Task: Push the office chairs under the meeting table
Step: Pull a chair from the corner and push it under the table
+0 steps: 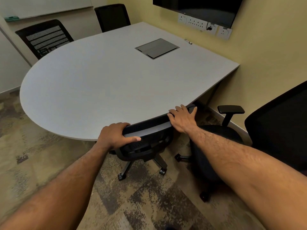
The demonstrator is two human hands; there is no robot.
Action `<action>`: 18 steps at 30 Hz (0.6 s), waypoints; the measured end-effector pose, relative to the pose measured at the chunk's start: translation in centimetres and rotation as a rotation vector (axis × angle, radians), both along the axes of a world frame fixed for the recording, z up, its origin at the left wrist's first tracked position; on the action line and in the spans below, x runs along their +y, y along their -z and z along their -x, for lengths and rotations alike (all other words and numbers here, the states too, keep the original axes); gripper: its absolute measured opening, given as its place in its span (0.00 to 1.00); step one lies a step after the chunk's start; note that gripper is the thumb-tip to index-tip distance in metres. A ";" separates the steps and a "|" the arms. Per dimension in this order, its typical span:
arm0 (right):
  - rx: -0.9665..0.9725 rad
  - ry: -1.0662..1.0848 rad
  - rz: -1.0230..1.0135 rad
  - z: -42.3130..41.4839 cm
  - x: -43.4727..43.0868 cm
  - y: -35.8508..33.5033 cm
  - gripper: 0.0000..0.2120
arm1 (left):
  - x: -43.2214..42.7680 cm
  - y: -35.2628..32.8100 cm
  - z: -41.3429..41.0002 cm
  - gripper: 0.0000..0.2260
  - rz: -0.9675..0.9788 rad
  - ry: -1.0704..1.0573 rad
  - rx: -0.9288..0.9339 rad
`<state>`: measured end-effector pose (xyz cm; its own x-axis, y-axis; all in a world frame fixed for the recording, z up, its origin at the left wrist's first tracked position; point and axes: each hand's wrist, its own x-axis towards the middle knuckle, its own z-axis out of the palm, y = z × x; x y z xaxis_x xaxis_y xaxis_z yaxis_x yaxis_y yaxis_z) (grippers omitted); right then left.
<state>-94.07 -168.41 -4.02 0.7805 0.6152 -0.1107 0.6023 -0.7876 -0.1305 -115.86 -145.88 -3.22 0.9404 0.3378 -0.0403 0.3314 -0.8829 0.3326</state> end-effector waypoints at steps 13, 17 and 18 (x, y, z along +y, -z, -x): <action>0.090 0.063 -0.160 4.4 -5.4 1.1 0.37 | -4.4 0.9 2.1 0.37 -0.147 -0.128 0.135; 0.152 0.044 -0.157 6.1 -8.5 0.3 0.36 | -5.9 1.2 3.0 0.30 -0.141 -0.105 0.076; 0.165 0.053 -0.152 6.7 -9.3 0.2 0.37 | -6.1 1.4 3.5 0.32 -0.147 -0.097 0.072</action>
<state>-100.74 -177.73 -4.22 0.7909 0.5936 -0.1489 0.5215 -0.7810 -0.3437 -119.39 -151.97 -4.62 0.8997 0.4336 -0.0502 0.4354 -0.8831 0.1750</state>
